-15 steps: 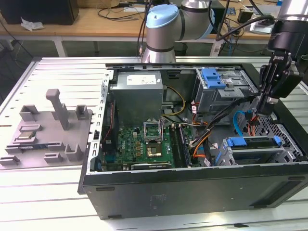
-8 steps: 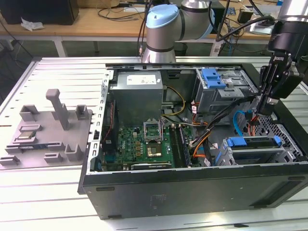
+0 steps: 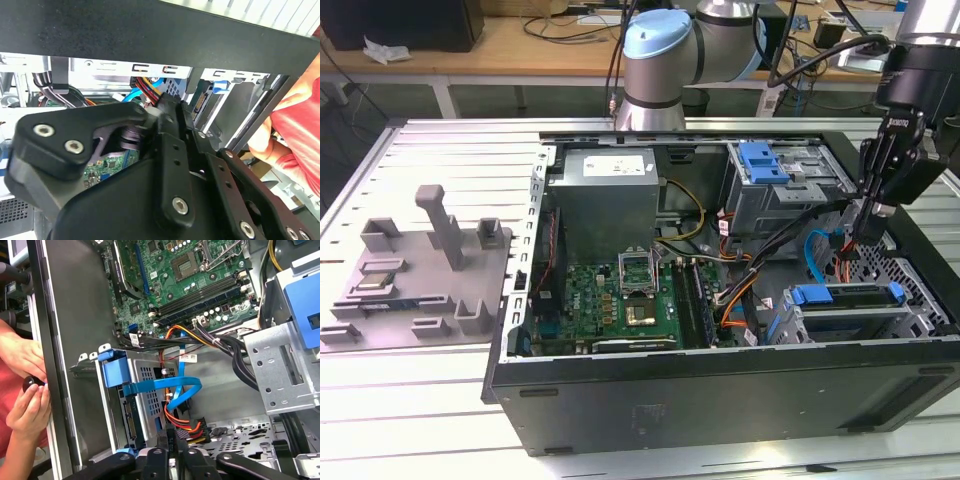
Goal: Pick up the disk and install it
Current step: 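Insert the first disk wire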
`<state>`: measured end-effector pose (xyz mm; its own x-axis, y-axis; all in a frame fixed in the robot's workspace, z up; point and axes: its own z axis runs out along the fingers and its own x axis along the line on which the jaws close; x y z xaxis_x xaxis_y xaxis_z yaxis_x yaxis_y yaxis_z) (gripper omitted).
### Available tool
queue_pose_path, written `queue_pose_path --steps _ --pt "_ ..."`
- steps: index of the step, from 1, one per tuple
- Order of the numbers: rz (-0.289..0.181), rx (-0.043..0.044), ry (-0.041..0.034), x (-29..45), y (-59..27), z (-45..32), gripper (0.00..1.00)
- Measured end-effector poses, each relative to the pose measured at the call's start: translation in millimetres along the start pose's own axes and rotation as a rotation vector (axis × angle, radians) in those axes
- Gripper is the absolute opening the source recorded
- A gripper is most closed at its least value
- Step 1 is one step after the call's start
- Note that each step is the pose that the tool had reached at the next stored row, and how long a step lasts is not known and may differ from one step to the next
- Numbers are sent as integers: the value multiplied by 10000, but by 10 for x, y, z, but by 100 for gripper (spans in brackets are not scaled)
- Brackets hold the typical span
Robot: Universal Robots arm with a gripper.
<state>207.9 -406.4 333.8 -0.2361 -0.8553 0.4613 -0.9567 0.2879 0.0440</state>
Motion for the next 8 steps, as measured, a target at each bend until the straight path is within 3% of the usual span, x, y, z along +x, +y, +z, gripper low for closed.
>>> queue_pose_path --steps 8 --pt "1 -1 0 0 5 5 16"
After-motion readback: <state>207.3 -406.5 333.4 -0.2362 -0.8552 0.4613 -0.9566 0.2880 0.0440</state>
